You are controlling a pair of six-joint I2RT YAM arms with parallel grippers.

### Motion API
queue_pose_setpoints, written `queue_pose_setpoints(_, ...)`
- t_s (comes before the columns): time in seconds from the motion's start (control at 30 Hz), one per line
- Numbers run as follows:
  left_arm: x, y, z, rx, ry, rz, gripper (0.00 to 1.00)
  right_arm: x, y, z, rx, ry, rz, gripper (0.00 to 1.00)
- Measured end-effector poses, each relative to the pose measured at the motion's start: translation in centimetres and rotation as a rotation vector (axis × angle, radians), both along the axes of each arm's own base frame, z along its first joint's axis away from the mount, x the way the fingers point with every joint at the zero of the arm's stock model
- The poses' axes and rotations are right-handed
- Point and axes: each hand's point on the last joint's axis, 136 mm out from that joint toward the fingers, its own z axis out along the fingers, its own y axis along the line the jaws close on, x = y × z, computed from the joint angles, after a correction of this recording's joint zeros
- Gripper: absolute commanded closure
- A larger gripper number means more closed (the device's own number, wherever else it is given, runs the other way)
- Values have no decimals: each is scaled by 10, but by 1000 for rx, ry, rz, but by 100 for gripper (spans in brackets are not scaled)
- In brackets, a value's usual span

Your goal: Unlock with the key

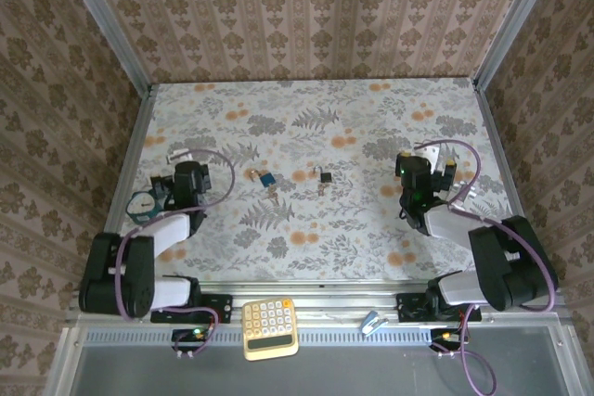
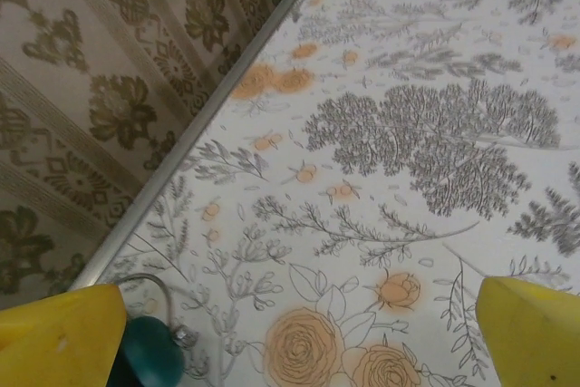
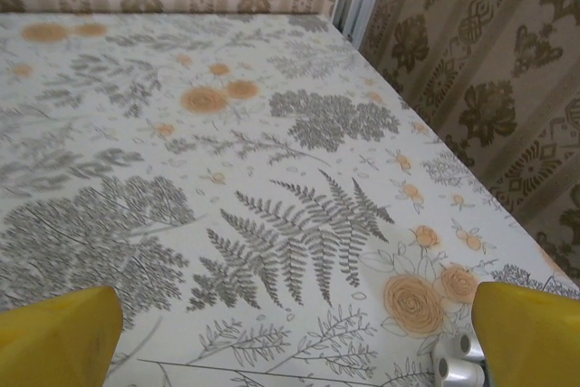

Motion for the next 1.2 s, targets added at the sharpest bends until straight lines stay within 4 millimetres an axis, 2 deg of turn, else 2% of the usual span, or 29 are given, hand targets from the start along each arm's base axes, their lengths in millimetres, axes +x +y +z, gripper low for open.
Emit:
queue_pose_setpoints(0.1, 3, -1, -14, 21, -6, -28, 0, -1, -3, -5, 12, -39, 18, 0)
queue_pose_setpoints(0.27, 18, -5, -3, 3, -103, -82, 0, 3, -9, -16, 49, -56, 61, 0)
queue_pose_setpoints(0.4, 31, -12, 4, -26, -178, -161, 0, 17, 0, -13, 98, -97, 169, 0)
queue_pose_setpoints(0.47, 31, -14, -8, -43, -153, -188, 0, 22, 5, -23, 113, -80, 206, 0)
queue_pose_setpoints(0.53, 30, -12, -11, -55, -143, -201, 0, 21, 5, -34, 131, -38, 221, 0)
queue_pose_setpoints(0.63, 37, -11, -8, -63, -140, -209, 0, 24, 4, -33, 144, -41, 230, 0)
queue_pose_setpoints(0.8, 41, -26, -5, -59, -143, -254, 0, 29, 6, -29, 152, -54, 248, 0)
queue_pose_setpoints(1.2, 40, -27, -5, -54, -139, -257, 0, 31, 9, -29, 158, -44, 261, 0)
